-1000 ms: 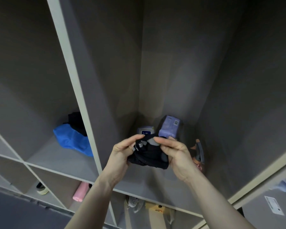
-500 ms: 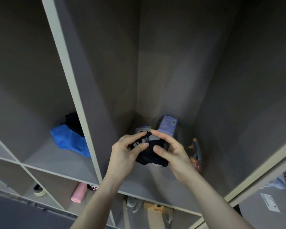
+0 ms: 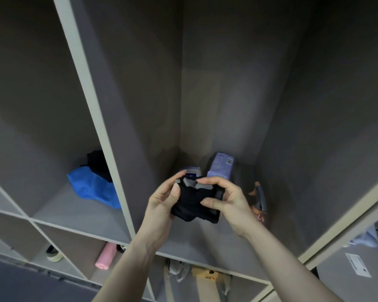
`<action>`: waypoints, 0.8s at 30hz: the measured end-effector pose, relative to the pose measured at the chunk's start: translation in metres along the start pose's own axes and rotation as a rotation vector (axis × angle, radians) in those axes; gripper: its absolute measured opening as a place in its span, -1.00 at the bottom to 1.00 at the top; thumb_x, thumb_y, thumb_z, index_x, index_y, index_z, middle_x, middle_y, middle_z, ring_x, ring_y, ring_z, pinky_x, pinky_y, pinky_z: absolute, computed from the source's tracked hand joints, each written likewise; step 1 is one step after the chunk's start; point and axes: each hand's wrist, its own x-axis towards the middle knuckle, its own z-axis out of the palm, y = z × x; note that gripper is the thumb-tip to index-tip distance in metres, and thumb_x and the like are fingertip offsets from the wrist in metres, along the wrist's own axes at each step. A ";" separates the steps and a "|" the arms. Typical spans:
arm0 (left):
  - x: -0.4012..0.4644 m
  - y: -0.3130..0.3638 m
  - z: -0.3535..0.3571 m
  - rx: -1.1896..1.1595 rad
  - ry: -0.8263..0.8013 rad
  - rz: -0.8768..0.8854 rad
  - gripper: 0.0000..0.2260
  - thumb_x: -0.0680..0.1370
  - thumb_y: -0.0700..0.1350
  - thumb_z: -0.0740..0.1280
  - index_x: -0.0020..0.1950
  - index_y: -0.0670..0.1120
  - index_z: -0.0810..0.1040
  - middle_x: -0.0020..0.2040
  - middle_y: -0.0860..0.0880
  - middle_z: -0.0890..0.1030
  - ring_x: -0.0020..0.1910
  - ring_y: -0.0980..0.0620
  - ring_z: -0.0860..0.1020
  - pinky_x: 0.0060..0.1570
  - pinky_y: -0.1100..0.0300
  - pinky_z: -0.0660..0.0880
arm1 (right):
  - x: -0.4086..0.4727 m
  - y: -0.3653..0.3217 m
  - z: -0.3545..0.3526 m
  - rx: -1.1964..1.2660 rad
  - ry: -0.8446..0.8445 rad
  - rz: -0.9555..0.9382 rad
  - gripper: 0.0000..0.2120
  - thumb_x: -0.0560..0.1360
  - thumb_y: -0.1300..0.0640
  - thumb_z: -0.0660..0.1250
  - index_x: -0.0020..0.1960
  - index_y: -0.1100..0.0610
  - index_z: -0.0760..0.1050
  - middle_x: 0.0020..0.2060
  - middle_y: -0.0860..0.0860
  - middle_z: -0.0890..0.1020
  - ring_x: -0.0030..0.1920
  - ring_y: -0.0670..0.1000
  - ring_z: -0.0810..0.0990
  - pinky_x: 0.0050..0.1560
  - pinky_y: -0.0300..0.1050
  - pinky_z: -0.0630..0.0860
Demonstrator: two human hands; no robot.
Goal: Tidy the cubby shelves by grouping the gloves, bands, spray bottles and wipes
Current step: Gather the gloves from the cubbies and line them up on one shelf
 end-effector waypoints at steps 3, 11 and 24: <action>-0.001 0.002 0.004 0.346 0.023 0.092 -0.61 0.55 -0.05 0.32 0.37 0.16 0.44 0.22 0.03 0.60 0.24 0.14 0.54 0.21 0.28 0.45 | 0.001 -0.001 0.001 0.015 0.065 0.013 -0.59 0.38 0.52 0.37 0.03 0.05 0.62 0.00 -0.06 0.69 0.04 -0.08 0.65 -0.03 -0.21 0.58; 0.007 0.007 0.011 0.663 0.273 0.211 -0.83 0.45 -0.20 0.46 -0.18 0.06 0.54 -0.25 0.15 0.61 -0.23 0.25 0.56 -0.27 0.48 0.41 | -0.001 0.002 0.000 -0.113 0.148 0.047 -0.62 0.35 0.40 0.47 -0.14 -0.10 0.59 0.17 0.31 0.50 0.21 0.26 0.51 0.26 0.26 0.45; 0.008 0.001 0.020 0.505 0.363 0.161 -0.72 0.51 -0.28 0.37 -0.04 0.15 0.58 -0.19 0.16 0.60 -0.15 0.15 0.55 -0.11 0.34 0.48 | -0.010 0.002 -0.008 0.055 0.180 -0.018 -0.63 0.45 0.41 0.37 0.01 -0.07 0.58 -0.06 -0.02 0.68 -0.06 -0.01 0.65 -0.14 -0.10 0.60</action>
